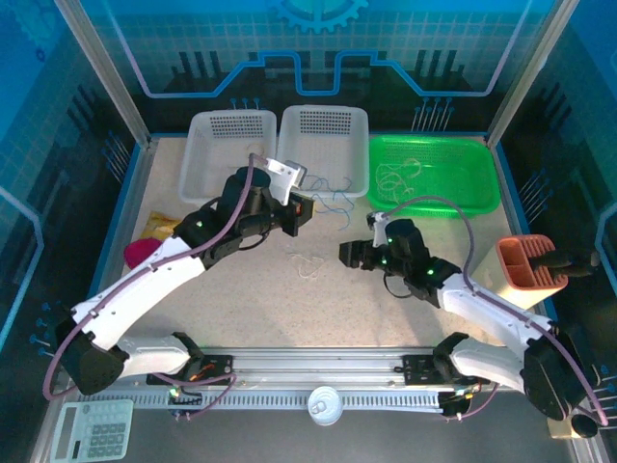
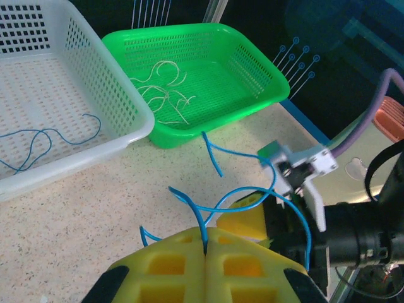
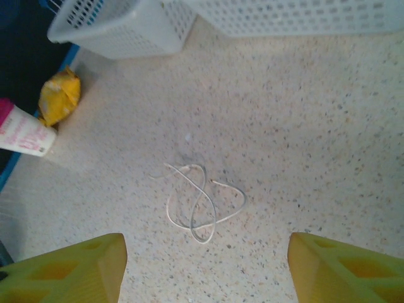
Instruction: Untangle the cables
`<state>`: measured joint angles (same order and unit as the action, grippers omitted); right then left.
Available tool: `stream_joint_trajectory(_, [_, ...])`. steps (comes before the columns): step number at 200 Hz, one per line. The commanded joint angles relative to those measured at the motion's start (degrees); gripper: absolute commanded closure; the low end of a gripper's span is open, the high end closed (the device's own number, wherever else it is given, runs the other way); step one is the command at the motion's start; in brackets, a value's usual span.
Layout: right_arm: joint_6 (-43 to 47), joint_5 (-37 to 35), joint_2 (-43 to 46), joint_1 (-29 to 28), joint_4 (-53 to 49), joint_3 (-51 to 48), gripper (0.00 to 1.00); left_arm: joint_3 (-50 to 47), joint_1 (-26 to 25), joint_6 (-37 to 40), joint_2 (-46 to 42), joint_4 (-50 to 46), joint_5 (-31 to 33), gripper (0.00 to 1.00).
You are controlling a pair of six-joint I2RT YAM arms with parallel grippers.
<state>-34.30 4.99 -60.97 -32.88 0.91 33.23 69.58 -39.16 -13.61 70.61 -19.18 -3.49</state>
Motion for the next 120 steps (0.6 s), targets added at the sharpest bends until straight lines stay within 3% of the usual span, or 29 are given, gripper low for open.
stream_joint_trajectory(1, [-2.42,0.16,4.33,2.54,-1.81,0.83,0.32,-2.86,0.49,-1.33,-2.86,3.86,-1.10,1.00])
stream_joint_trajectory(31, [-4.54,2.35,9.94,5.62,-2.52,0.79,0.32,-5.77,0.48,-1.43,-4.48,6.92,-1.17,1.00])
stream_joint_trajectory(47, [-4.04,3.46,11.41,6.19,-3.65,2.25,0.27,-7.04,0.64,-1.35,-5.17,8.11,-1.36,1.00])
stream_joint_trajectory(75, [-3.40,6.87,11.28,6.40,-3.68,5.25,0.20,-8.64,0.59,-1.51,-6.00,9.42,-1.13,1.00])
stream_joint_trajectory(120, [-6.70,12.81,9.34,6.35,1.78,7.04,0.20,-9.38,0.74,-1.69,-6.71,10.30,-1.11,1.00])
